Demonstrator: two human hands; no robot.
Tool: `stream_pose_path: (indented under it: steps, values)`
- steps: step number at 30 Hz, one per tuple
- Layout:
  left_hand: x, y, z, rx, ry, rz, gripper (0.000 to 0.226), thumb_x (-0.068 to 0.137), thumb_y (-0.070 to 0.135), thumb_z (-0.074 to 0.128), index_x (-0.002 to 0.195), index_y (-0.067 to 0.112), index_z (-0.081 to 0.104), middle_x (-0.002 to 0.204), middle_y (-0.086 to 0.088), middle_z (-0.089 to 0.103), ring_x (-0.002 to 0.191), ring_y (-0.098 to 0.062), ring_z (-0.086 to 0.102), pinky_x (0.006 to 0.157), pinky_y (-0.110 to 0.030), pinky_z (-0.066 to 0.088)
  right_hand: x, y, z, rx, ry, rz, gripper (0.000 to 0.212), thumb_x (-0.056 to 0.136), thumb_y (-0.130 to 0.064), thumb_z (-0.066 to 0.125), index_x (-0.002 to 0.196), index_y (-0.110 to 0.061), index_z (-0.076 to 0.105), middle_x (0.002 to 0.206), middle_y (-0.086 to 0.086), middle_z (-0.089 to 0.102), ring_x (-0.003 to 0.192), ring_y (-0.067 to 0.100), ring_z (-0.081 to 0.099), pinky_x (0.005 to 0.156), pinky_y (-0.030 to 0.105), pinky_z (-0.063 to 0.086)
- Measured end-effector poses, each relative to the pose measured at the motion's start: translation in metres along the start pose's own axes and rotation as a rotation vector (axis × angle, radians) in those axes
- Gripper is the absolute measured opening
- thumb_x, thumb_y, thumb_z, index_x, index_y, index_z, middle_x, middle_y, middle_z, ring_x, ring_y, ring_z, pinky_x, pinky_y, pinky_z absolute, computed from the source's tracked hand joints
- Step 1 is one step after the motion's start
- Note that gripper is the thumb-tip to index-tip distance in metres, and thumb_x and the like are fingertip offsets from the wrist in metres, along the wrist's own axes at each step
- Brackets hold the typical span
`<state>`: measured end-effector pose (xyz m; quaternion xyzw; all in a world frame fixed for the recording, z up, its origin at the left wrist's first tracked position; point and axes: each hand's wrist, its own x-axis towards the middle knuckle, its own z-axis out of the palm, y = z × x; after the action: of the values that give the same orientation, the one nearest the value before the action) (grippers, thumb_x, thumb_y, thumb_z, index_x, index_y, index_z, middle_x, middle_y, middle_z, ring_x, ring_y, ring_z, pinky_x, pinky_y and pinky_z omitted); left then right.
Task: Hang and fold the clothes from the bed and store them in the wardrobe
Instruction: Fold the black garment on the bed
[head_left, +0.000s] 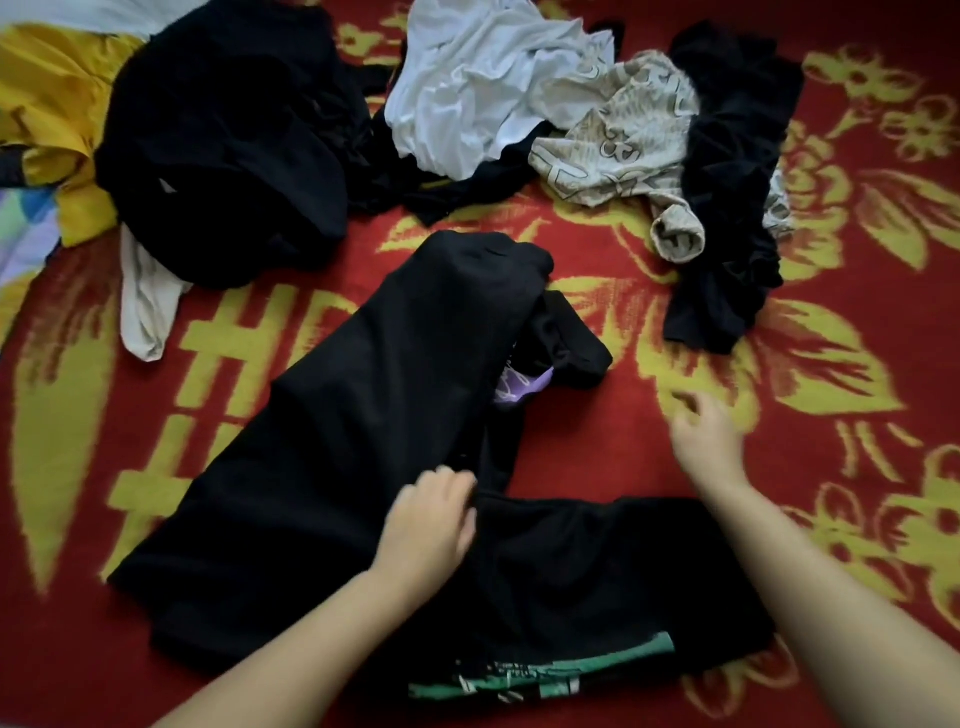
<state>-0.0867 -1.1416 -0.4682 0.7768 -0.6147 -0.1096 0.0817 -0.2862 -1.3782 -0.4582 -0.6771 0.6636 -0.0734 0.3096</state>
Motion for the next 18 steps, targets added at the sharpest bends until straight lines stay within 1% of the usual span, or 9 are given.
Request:
stream_pose_path:
  steps: [3,5,7,8,10,12,13,15,18]
  values:
    - [0.035,-0.021,-0.001,-0.007,0.073,-0.205,0.062,0.062,0.024,0.086,0.116,0.001,0.065,0.095,-0.012,0.064,0.079,-0.029,0.065,0.061,-0.037,0.055,0.052,-0.072,0.033,0.308,-0.188,0.202,0.040,0.096,-0.035,0.048,0.120,-0.004,0.053,0.108,0.012,0.060,0.100,0.031,0.061,0.088,0.047,0.052]
    - [0.052,-0.026,0.008,-0.005,0.074,-0.213,0.073,0.064,0.028,0.085,0.127,0.002,0.058,0.105,-0.014,0.063,0.090,-0.030,0.065,0.067,-0.038,0.055,0.071,-0.101,0.052,0.460,-0.398,0.451,0.039,0.091,-0.048,0.055,0.103,-0.010,0.054,0.095,0.008,0.058,0.089,0.027,0.061,0.069,0.040,0.055]
    - [0.072,-0.028,0.016,-0.016,0.063,-0.199,0.079,0.074,0.034,0.077,0.140,0.004,0.045,0.121,-0.014,0.057,0.106,-0.029,0.059,0.079,-0.038,0.052,0.084,-0.117,0.068,0.473,-0.476,0.398,0.021,0.089,-0.031,0.063,0.082,-0.014,0.052,0.080,0.005,0.055,0.071,0.018,0.056,0.055,0.026,0.047]
    - [0.084,-0.028,0.018,-0.033,0.062,-0.216,0.081,0.081,0.038,0.069,0.146,0.006,0.033,0.130,-0.013,0.049,0.115,-0.028,0.053,0.086,-0.037,0.049,0.089,-0.122,0.070,0.459,-0.393,0.237,0.017,0.088,-0.016,0.061,0.075,-0.015,0.050,0.074,0.004,0.053,0.066,0.015,0.051,0.054,0.019,0.044]
    - [0.112,-0.029,0.021,-0.112,0.019,-0.313,0.085,0.089,0.044,0.056,0.153,0.012,0.010,0.139,-0.009,0.036,0.124,-0.025,0.041,0.093,-0.036,0.043,0.090,-0.126,0.058,0.325,-0.035,-0.233,0.018,0.082,0.001,0.050,0.072,-0.014,0.054,0.072,0.001,0.051,0.070,0.012,0.046,0.062,0.007,0.037]
    - [0.130,-0.027,0.026,-0.125,-0.052,-0.378,0.090,0.089,0.048,0.054,0.153,0.017,-0.001,0.136,-0.007,0.033,0.122,-0.024,0.039,0.090,-0.037,0.044,0.094,-0.107,0.043,0.126,0.154,-0.530,0.019,0.077,0.006,0.047,0.077,-0.006,0.061,0.085,0.009,0.052,0.083,0.015,0.049,0.080,0.010,0.037]
    - [0.135,-0.024,0.028,-0.105,-0.107,-0.381,0.090,0.089,0.048,0.054,0.153,0.019,-0.003,0.133,-0.007,0.033,0.120,-0.024,0.039,0.087,-0.038,0.045,0.094,-0.093,0.035,-0.016,0.144,-0.545,0.021,0.079,0.007,0.047,0.084,-0.003,0.065,0.094,0.015,0.053,0.092,0.021,0.052,0.087,0.019,0.039]
    - [0.142,-0.021,0.032,-0.083,-0.215,-0.360,0.082,0.092,0.042,0.050,0.153,0.024,-0.001,0.130,-0.006,0.037,0.118,-0.025,0.041,0.084,-0.039,0.045,0.103,-0.064,0.027,-0.337,0.051,-0.313,0.029,0.086,0.002,0.049,0.105,-0.006,0.069,0.118,0.017,0.052,0.113,0.033,0.047,0.097,0.037,0.040]
    - [0.144,-0.026,0.041,-0.118,-0.184,-0.367,0.066,0.096,0.029,0.040,0.153,0.029,0.008,0.125,-0.003,0.045,0.112,-0.024,0.046,0.082,-0.039,0.046,0.122,-0.090,0.040,-0.229,0.021,-0.336,0.031,0.090,-0.007,0.051,0.117,-0.004,0.065,0.129,0.017,0.052,0.122,0.035,0.045,0.101,0.036,0.034]
